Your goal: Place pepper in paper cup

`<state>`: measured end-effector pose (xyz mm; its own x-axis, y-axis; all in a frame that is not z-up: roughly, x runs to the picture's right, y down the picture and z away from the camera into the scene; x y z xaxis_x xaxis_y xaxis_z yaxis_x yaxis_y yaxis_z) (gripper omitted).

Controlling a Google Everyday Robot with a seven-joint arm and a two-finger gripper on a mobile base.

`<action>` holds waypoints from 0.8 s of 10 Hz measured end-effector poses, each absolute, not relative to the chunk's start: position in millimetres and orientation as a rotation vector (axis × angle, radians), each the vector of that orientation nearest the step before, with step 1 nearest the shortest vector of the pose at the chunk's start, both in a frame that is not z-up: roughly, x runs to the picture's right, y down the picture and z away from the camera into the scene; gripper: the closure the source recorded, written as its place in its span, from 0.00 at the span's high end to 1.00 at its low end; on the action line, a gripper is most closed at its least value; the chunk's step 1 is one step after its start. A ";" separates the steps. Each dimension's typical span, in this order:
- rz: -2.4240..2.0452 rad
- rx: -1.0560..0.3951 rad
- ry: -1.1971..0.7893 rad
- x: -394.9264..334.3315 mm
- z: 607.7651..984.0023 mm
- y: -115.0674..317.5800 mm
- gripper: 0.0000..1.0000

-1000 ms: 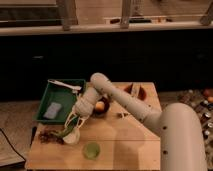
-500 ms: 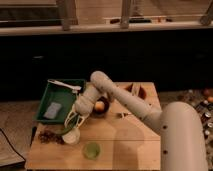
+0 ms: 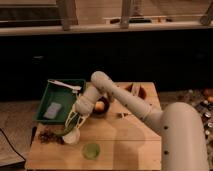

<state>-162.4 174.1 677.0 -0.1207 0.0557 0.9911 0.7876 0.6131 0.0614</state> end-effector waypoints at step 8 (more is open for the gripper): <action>-0.714 -0.715 -1.629 -158.2 677.0 176.0 0.80</action>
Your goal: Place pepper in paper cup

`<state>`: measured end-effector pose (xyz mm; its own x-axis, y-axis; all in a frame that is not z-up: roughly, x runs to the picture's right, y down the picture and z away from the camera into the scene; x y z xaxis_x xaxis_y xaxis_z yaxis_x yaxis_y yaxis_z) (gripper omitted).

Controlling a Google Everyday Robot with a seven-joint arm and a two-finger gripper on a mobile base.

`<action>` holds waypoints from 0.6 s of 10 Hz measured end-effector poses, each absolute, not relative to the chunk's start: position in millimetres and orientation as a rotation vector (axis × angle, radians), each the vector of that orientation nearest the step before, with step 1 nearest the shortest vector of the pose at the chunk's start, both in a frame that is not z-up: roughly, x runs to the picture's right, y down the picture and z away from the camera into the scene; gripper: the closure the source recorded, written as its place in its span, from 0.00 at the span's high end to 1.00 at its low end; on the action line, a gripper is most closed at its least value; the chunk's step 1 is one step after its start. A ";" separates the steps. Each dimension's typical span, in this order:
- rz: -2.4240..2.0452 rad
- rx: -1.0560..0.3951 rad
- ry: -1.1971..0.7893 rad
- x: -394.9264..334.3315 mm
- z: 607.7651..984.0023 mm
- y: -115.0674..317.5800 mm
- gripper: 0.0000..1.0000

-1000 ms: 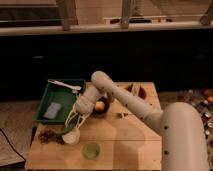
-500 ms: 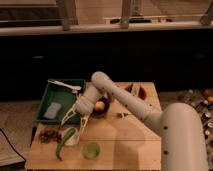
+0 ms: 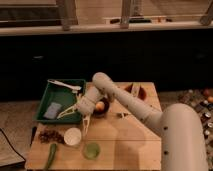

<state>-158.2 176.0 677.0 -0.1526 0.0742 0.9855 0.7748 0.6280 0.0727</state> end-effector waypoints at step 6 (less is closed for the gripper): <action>-0.723 -0.692 -1.624 -152.6 677.4 165.7 0.80</action>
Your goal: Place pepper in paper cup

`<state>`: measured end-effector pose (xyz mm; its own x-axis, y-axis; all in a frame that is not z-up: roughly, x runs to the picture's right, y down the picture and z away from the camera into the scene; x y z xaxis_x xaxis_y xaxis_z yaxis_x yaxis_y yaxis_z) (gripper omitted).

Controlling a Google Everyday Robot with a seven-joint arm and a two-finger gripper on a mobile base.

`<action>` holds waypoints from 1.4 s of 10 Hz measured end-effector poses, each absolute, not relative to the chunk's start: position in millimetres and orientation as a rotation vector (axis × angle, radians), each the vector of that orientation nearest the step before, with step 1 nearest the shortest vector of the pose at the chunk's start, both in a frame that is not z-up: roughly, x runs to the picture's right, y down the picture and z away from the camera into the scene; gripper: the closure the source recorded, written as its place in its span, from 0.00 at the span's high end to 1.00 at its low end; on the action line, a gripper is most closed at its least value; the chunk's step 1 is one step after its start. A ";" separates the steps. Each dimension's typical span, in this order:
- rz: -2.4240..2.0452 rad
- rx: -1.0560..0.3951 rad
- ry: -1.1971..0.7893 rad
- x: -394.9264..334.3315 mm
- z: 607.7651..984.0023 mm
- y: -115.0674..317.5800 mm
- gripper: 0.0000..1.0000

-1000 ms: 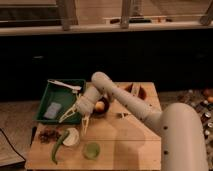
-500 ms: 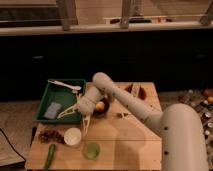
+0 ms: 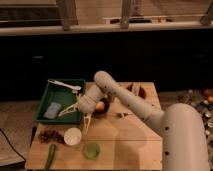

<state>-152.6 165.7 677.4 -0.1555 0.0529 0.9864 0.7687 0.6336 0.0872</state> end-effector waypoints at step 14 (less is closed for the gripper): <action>-0.740 -0.695 -1.621 -152.2 677.2 161.1 0.80</action>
